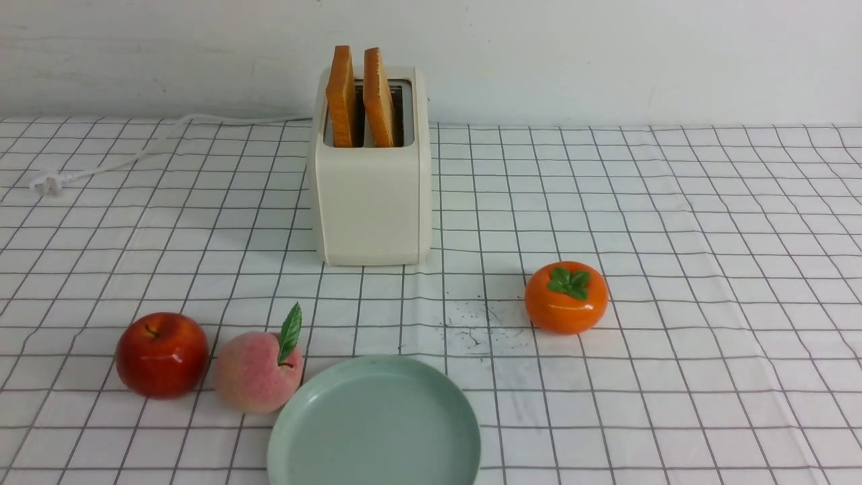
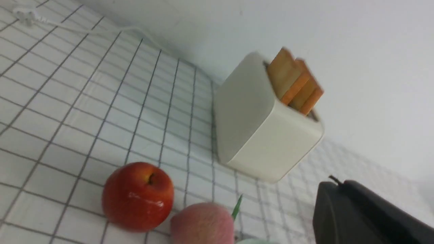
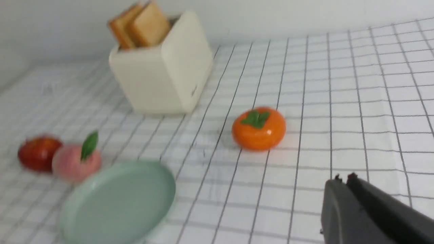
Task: Take toasted bread from bread machine on white checkered table place on plate.
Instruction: 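Reach for a toast slice standing in the toaster with the left gripper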
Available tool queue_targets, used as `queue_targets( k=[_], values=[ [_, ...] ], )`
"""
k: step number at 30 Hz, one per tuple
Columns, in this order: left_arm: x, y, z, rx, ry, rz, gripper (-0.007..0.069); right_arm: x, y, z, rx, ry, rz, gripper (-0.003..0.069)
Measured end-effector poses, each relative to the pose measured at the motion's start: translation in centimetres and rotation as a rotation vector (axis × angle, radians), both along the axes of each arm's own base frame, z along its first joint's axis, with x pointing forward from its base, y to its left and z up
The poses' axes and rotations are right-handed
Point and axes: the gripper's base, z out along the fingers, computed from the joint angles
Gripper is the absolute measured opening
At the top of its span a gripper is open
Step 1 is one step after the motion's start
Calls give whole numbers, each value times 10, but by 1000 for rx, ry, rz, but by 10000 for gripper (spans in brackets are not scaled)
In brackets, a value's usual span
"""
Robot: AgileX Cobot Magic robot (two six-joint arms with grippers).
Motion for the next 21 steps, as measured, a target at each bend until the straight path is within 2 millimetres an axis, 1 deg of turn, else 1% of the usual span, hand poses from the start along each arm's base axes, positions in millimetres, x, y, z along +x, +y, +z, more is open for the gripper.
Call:
queue_targets(
  k=[1, 2, 3, 5, 7, 8, 9, 10, 11, 12, 13, 14, 16, 18, 21],
  values=[
    [2, 0, 1, 9, 9, -3, -13, 0, 0, 5, -23, 13, 16, 4],
    [15, -2, 7, 76, 69, -28, -13, -1, 1, 21, -85, 46, 54, 1],
    [25, -3, 10, 115, 107, -44, -13, 3, 2, 31, -120, 76, 71, 1],
    [48, -5, 15, 170, 167, -73, -13, 7, 2, 52, -182, 77, 88, 1],
    [67, -7, 17, 196, 198, -99, -13, 11, 4, 66, -224, 65, 108, 1],
    [80, -9, 18, 197, 218, -114, -13, 11, 4, 74, -236, 43, 122, 1],
    [80, -9, 20, 197, 212, -116, -13, 12, 5, 76, -239, 42, 126, 1],
    [90, -11, 21, 202, 226, -132, -13, 11, 6, 83, -246, 20, 142, 1],
    [106, -13, 22, 220, 241, -160, -13, 9, 7, 93, -247, -17, 173, 1],
    [114, -16, 23, 232, 246, -183, -13, 5, 8, 100, -241, -43, 194, 1],
    [117, -17, 24, 234, 246, -193, -13, 5, 9, 101, -242, -48, 199, 1],
    [128, -23, 24, 259, 252, -239, -13, 1, 10, 106, -239, -69, 223, 1],
    [135, -33, 28, 295, 242, -305, -13, -3, 11, 109, -231, -73, 251, 4],
    [138, -44, 29, 310, 236, -354, -13, -4, 12, 109, -232, -68, 262, 4],
    [140, -50, 28, 323, 231, -383, -13, -5, 12, 108, -236, -59, 268, 5]
  ],
)
